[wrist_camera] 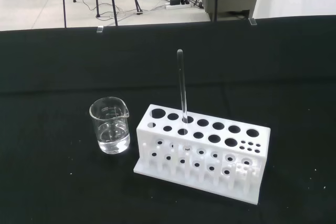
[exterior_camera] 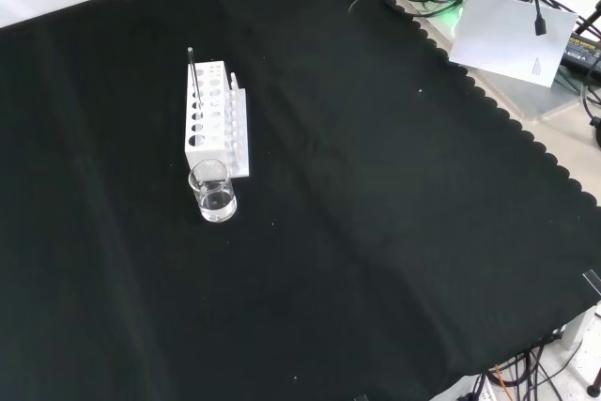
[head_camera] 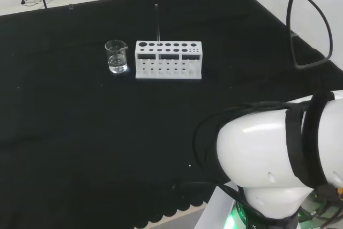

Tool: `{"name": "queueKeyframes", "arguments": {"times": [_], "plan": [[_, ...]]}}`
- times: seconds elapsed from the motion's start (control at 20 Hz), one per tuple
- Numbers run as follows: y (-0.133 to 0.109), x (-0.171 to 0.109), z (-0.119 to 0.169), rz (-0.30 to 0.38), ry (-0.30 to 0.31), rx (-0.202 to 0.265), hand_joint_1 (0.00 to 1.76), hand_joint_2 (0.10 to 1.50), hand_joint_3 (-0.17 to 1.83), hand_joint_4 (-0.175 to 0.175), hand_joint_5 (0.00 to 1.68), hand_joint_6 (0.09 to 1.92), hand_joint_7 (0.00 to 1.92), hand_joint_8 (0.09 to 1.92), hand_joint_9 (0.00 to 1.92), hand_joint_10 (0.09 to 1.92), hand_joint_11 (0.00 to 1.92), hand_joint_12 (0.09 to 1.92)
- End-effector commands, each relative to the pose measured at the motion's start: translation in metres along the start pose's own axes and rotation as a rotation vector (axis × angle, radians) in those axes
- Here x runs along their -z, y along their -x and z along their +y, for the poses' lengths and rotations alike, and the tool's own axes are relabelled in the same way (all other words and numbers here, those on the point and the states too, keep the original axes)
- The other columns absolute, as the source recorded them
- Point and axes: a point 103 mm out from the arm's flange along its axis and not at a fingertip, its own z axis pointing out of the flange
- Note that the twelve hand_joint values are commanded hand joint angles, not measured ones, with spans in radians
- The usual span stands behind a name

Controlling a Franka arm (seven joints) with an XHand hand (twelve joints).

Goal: Take the glass rod from the white test tube rack.

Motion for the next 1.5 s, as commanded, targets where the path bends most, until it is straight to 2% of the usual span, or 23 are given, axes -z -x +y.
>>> {"name": "queueKeyframes", "arguments": {"times": [0.05, 0.1, 0.15, 0.25, 0.5, 0.65, 0.7, 0.8, 1.0, 1.1, 1.25, 1.5], "plan": [[0.001, -0.001, 0.000, -0.008, 0.008, 0.001, 0.85, 0.67, 0.73, -0.100, 0.08, 0.16, 0.14, 0.39, 0.31, 0.61, 0.34, 0.75], [0.003, -0.001, -0.001, -0.002, 0.015, 0.001, 0.78, 0.72, 0.66, -0.093, 0.04, 0.09, 0.07, 0.34, 0.15, 0.57, 0.16, 0.75], [0.004, -0.001, -0.001, 0.001, 0.019, 0.002, 0.75, 0.75, 0.63, -0.089, 0.02, 0.09, 0.03, 0.31, 0.07, 0.55, 0.08, 0.74], [0.005, -0.001, -0.001, 0.006, 0.020, 0.001, 0.72, 0.77, 0.60, -0.086, 0.00, 0.09, 0.01, 0.29, 0.01, 0.54, 0.02, 0.74], [0.005, -0.001, 0.003, 0.002, 0.006, 0.011, 0.71, 0.79, 0.57, -0.085, 0.00, 0.09, 0.00, 0.30, 0.00, 0.54, 0.00, 0.74], [0.001, -0.001, 0.021, -0.006, -0.006, 0.022, 0.71, 0.80, 0.55, -0.084, 0.00, 0.09, 0.00, 0.31, 0.00, 0.56, 0.00, 0.76], [-0.001, -0.001, 0.026, -0.012, -0.008, 0.009, 0.71, 0.80, 0.54, -0.085, 0.00, 0.09, 0.00, 0.32, 0.00, 0.58, 0.00, 0.79], [-0.004, -0.002, 0.036, -0.010, -0.004, 0.012, 0.70, 0.81, 0.52, -0.085, 0.00, 0.09, 0.00, 0.35, 0.00, 0.61, 0.00, 0.85], [-0.010, -0.004, 0.054, 0.006, -0.003, 0.064, 0.69, 0.83, 0.51, -0.086, 0.00, 0.09, 0.00, 0.40, 0.00, 0.68, 0.00, 0.95], [-0.011, -0.007, 0.064, -0.001, -0.024, 0.051, 0.69, 0.83, 0.51, -0.086, 0.00, 0.09, 0.00, 0.44, 0.00, 0.72, 0.00, 1.01], [-0.012, -0.013, 0.077, -0.005, -0.022, 0.073, 0.68, 0.83, 0.51, -0.086, 0.00, 0.09, 0.00, 0.50, 0.00, 0.79, 0.00, 1.10], [-0.004, -0.019, 0.099, 0.045, 0.000, 0.122, 0.67, 0.84, 0.52, -0.087, 0.00, 0.09, 0.00, 0.56, 0.02, 0.84, 0.00, 1.17]]}}
